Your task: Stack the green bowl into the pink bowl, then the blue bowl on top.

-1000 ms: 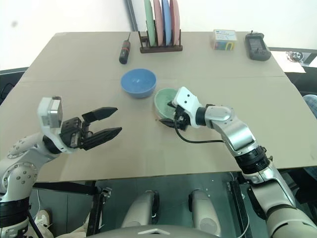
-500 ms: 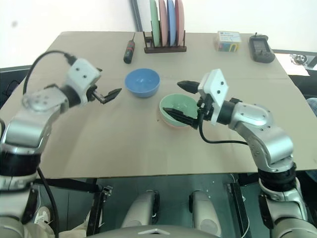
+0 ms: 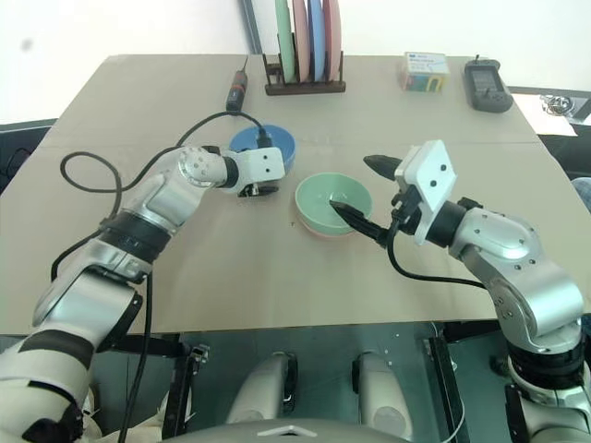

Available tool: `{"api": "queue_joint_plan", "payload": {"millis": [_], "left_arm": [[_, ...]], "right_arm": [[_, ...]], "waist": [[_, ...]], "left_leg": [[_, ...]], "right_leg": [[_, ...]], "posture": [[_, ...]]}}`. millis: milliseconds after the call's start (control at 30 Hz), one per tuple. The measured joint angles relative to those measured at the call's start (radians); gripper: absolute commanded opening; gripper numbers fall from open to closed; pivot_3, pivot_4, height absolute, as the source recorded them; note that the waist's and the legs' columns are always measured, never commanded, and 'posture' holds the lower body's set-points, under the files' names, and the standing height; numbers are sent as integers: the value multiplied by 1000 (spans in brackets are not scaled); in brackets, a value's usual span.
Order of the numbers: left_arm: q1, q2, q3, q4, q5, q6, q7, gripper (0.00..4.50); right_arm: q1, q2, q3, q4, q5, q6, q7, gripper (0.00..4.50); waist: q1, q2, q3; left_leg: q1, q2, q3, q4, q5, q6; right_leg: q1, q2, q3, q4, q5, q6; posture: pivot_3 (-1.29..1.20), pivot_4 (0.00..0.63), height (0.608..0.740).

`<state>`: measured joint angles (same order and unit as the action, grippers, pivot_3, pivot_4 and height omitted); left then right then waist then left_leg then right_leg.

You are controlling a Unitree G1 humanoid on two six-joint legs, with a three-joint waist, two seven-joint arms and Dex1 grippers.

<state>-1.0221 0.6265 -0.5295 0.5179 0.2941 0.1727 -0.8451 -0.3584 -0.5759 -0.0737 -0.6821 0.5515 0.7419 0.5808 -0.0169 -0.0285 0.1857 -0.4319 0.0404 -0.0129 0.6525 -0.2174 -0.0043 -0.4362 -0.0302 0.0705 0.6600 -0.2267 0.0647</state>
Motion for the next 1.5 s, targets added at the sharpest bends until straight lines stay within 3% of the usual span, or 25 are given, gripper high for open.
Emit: {"api": "queue_joint_plan", "payload": {"millis": [100, 133, 400, 667, 733, 767, 867, 967, 1033, 1100, 1133, 1167, 1267, 1333, 1500], "left_arm": [[-14, -9, 9, 30, 14, -25, -15, 346], [-14, -10, 9, 32, 15, -26, -18, 178], [-13, -15, 44, 7, 12, -30, -95, 178], [39, 20, 118, -136, -88, -19, -229, 178], [65, 28, 154, -226, -189, -16, -327, 178], [94, 46, 174, -334, -273, -6, -405, 178], [91, 38, 192, -414, -339, -6, -465, 178], [57, -17, 187, -417, -367, -64, -498, 178], [38, -27, 185, -408, -372, -77, -515, 178], [12, -47, 183, -392, -412, -94, -584, 820], [11, -49, 183, -390, -418, -98, -592, 820], [10, -57, 183, -387, -435, -122, -620, 1245], [10, -76, 183, -386, -455, -170, -654, 1845], [10, -85, 185, -383, -455, -176, -651, 2528], [40, -45, 262, -391, -481, 5, -551, 2528]], "right_arm": [[22, -8, -21, -24, 10, 6, -23, 4500], [24, -8, -22, -25, 11, 6, -23, 4500], [85, -45, -74, -37, 46, -17, 2, 4500], [157, -65, -158, -41, 88, -54, 30, 4500], [197, -64, -221, -47, 115, -75, 37, 4500], [301, -64, -321, -84, 146, -103, 68, 4500], [426, -59, -457, -121, 168, -144, 120, 4500], [648, -21, -665, -207, 251, -208, 172, 4500], [691, -15, -710, -221, 271, -227, 178, 4500], [767, -7, -763, -250, 293, -260, 179, 4500], [772, -7, -766, -251, 294, -263, 179, 4500], [787, -7, -770, -254, 297, -276, 175, 4500], [809, -7, -770, -265, 302, -294, 165, 4500], [813, -8, -769, -266, 303, -300, 159, 4500], [775, -91, -673, -234, 311, -267, 120, 4500]], "waist": [[1, 0, 0], [1, 0, 0], [2, 0, 0], [1, 0, 0], [3, 0, 0], [9, 0, 0], [3, 0, -1], [5, 1, -1], [1, 1, -1], [0, 2, -1], [-1, 2, -1], [-4, 2, -2], [-2, 2, -2], [0, 2, -2], [-9, 3, -2]], "left_leg": [[0, 0, 0, 0, 0, 0], [0, 0, 0, 0, 0, 0], [0, 0, 0, 1, 0, 0], [0, 0, 0, 1, 0, 0], [0, 0, 0, 1, 0, 0], [0, 0, -2, 1, 0, 0], [3, -1, -1, 4, 0, 0], [5, -1, -3, 5, 0, 0], [9, 0, -2, 6, 0, 0], [14, 0, -1, 5, 0, 0], [15, 0, -1, 5, 0, 0], [18, 0, -1, 5, 0, 0], [18, 0, -1, 5, 0, 0], [18, 0, -1, 5, 0, 0], [18, 0, -1, 6, 0, 0]], "right_leg": [[0, 0, 0, 0, 0, 0], [0, 0, 0, 0, 0, 0], [0, 0, 0, 0, 0, 0], [0, 0, 0, 1, 0, 0], [1, 0, 0, 1, 0, 0], [2, -1, -2, 1, 0, 0], [5, -1, -1, 1, 0, 0], [8, 0, -3, 2, 0, 1], [12, 0, -2, 2, -1, 2], [17, 0, -1, 1, -3, 3], [17, 0, -1, 1, -3, 3], [20, 0, -1, 1, -5, 0], [20, 0, 0, 1, -5, 0], [21, 0, 0, 1, -5, 0], [21, 0, 0, 1, -5, 0]], "posture": [[0, 150, 740], [0, 150, 740], [0, 150, 740], [0, 150, 740], [0, 150, 740], [0, 150, 740], [0, 150, 740], [0, 150, 740], [0, 150, 740], [0, 150, 740], [0, 150, 740], [0, 150, 740], [0, 150, 740], [0, 150, 740], [0, 150, 740]]}}
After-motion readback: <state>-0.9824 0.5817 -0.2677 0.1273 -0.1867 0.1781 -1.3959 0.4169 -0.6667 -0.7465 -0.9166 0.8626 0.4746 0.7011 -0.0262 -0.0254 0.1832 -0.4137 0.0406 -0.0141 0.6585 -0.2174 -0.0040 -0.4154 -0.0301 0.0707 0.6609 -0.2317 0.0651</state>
